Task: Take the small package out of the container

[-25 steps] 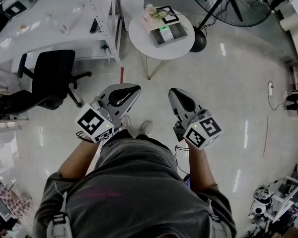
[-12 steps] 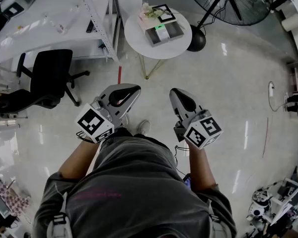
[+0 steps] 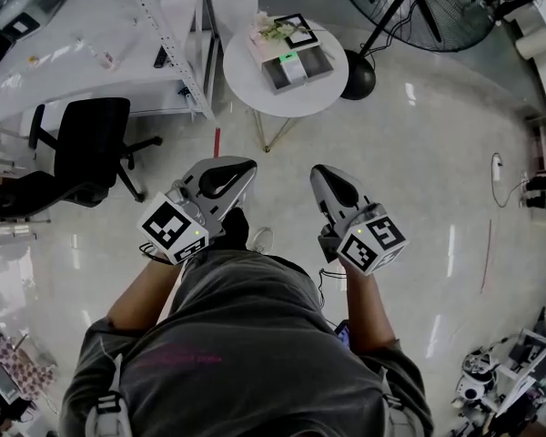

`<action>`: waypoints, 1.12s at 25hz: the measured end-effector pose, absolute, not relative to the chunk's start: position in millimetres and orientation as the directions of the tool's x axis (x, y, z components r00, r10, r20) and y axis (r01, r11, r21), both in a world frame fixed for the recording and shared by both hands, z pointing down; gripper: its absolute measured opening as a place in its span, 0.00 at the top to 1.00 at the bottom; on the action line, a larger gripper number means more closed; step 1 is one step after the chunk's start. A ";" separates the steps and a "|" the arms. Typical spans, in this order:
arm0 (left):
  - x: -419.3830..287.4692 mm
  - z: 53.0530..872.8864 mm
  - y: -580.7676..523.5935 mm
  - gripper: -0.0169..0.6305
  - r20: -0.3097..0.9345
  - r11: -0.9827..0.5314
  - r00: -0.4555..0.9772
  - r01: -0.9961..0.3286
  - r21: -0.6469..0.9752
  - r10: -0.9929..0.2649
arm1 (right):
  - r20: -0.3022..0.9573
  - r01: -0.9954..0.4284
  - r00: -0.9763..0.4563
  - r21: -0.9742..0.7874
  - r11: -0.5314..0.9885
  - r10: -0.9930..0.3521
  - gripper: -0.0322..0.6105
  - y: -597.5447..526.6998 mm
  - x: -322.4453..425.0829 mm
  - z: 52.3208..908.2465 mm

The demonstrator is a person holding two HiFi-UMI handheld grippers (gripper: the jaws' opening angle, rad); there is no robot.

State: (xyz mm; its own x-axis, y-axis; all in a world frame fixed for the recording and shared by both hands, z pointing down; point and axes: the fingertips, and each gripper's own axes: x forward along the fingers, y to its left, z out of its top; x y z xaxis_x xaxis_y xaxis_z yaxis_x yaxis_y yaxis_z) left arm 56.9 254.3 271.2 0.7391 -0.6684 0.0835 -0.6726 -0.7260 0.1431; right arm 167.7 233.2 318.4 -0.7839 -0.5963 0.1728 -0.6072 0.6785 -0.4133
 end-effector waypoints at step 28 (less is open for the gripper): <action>-13.4 310.1 44.5 0.95 0.100 -0.762 0.791 -0.610 0.217 -0.604 | 0.247 -0.654 -0.748 -0.433 0.620 -0.617 0.91 35.1 86.9 351.1</action>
State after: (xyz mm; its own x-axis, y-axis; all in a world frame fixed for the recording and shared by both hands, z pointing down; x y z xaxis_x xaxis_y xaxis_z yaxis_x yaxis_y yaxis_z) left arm -13.4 44.5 310.1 0.7908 -0.6039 0.0998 -0.6096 -0.7624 0.2172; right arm 86.9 35.1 351.1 -0.7476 -0.6167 0.2466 -0.6542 0.6199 -0.4333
